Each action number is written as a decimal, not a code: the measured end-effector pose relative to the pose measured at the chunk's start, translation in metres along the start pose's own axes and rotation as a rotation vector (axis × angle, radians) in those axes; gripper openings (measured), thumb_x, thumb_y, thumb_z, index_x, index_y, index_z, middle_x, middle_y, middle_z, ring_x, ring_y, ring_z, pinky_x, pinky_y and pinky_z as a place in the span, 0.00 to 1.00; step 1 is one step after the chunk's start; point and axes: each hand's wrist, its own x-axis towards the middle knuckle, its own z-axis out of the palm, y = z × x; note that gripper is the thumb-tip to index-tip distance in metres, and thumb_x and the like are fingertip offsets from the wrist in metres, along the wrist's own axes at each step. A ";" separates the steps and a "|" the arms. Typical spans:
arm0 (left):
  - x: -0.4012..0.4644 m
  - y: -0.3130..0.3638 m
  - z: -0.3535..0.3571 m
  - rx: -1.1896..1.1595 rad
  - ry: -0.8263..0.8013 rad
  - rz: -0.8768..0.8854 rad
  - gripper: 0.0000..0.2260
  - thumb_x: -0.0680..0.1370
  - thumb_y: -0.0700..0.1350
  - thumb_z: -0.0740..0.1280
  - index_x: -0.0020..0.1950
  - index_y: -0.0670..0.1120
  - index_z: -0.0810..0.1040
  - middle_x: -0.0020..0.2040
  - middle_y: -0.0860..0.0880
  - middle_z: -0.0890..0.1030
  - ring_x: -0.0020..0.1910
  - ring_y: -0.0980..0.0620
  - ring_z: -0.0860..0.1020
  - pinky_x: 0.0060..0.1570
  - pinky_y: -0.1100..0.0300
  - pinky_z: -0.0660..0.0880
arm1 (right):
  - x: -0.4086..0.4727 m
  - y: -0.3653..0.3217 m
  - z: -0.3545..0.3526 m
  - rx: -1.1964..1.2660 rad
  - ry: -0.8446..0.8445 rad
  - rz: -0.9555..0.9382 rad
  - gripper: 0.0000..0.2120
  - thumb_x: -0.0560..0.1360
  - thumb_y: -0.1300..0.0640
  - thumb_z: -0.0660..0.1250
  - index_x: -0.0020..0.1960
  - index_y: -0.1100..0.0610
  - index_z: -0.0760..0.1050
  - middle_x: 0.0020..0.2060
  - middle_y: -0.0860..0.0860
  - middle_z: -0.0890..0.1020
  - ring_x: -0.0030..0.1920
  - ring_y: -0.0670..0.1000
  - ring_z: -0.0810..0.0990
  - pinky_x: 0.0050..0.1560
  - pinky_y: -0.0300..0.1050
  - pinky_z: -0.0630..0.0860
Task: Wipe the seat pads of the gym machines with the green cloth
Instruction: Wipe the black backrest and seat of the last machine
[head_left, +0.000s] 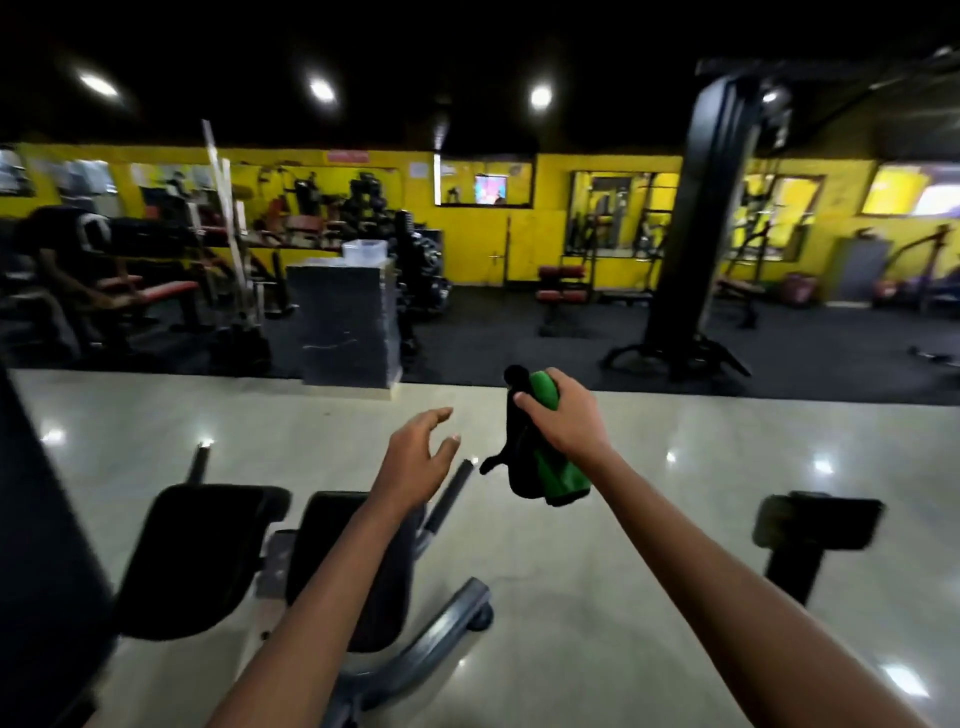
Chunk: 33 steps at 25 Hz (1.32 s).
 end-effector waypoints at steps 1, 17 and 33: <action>0.007 0.004 0.022 -0.018 -0.040 0.020 0.16 0.78 0.38 0.66 0.65 0.38 0.74 0.64 0.42 0.76 0.65 0.46 0.73 0.66 0.53 0.69 | 0.001 0.017 -0.013 -0.010 0.030 0.029 0.12 0.72 0.48 0.68 0.44 0.56 0.72 0.40 0.52 0.78 0.44 0.55 0.77 0.45 0.50 0.74; 0.140 0.095 0.283 -0.288 -0.545 0.416 0.17 0.78 0.41 0.65 0.67 0.41 0.73 0.65 0.45 0.76 0.62 0.48 0.75 0.62 0.60 0.68 | 0.005 0.201 -0.190 -0.248 0.576 0.521 0.12 0.72 0.46 0.68 0.42 0.53 0.71 0.40 0.53 0.78 0.43 0.56 0.76 0.41 0.47 0.70; 0.190 0.204 0.506 -0.500 -1.042 0.782 0.18 0.79 0.42 0.65 0.69 0.42 0.72 0.64 0.45 0.76 0.64 0.49 0.73 0.62 0.62 0.67 | -0.003 0.312 -0.288 -0.383 1.112 0.782 0.10 0.72 0.49 0.70 0.45 0.55 0.76 0.42 0.54 0.80 0.45 0.55 0.79 0.47 0.51 0.76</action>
